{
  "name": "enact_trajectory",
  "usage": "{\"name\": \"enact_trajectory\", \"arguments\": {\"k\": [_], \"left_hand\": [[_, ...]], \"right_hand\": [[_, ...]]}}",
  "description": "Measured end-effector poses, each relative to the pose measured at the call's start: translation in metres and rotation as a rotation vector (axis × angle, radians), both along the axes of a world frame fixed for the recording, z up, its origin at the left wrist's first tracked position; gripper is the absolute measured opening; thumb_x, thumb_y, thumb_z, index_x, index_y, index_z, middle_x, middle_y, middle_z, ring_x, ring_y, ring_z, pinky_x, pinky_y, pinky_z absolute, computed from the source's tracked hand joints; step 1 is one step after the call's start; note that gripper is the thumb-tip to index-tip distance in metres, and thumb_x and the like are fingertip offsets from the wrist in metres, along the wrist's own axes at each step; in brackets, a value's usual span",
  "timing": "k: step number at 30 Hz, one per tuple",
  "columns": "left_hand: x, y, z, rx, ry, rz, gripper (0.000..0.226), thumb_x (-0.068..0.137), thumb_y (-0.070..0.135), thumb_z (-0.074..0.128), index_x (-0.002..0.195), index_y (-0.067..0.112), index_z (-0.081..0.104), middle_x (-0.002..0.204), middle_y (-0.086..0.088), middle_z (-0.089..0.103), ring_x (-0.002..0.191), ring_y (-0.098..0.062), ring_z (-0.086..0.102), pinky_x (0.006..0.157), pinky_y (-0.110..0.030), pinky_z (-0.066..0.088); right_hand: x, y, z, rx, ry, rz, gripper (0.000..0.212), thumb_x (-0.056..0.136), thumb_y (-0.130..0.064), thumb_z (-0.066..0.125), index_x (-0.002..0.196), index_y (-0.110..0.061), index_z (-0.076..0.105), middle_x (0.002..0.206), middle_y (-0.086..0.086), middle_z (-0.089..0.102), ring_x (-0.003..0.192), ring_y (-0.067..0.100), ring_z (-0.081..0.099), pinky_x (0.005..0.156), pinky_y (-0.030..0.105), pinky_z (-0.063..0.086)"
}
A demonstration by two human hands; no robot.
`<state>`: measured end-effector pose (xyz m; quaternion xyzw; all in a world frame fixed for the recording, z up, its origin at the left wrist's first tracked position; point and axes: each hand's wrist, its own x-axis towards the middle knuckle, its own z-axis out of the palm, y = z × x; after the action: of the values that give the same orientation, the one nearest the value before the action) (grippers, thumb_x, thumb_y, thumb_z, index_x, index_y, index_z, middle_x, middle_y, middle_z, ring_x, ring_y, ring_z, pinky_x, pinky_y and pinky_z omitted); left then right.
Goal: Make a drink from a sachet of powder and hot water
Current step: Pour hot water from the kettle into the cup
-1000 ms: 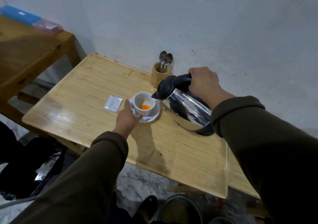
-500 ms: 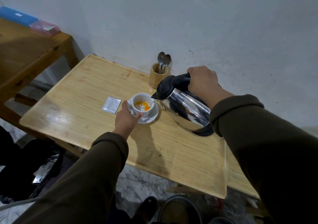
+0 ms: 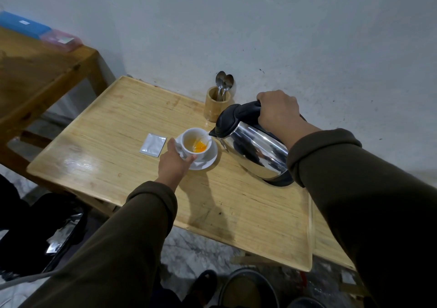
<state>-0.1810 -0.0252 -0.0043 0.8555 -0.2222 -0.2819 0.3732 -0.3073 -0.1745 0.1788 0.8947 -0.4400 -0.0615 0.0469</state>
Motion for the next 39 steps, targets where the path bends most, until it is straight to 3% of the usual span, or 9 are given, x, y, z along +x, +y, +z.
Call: {"name": "enact_trajectory", "arguments": {"k": [39], "left_hand": [[0.0001, -0.0005, -0.0001, -0.003, 0.011, 0.009, 0.082, 0.081, 0.035, 0.069, 0.145, 0.015, 0.022, 0.132, -0.019, 0.056, 0.123, -0.035, 0.052, 0.095, -0.043, 0.046]], "right_hand": [[0.0019, 0.001, 0.0038, 0.01, 0.017, -0.008, 0.026, 0.088, -0.005, 0.052, 0.114, -0.009, 0.054, 0.114, 0.015, 0.061, 0.109, 0.033, 0.056, 0.095, 0.04, 0.039]]}}
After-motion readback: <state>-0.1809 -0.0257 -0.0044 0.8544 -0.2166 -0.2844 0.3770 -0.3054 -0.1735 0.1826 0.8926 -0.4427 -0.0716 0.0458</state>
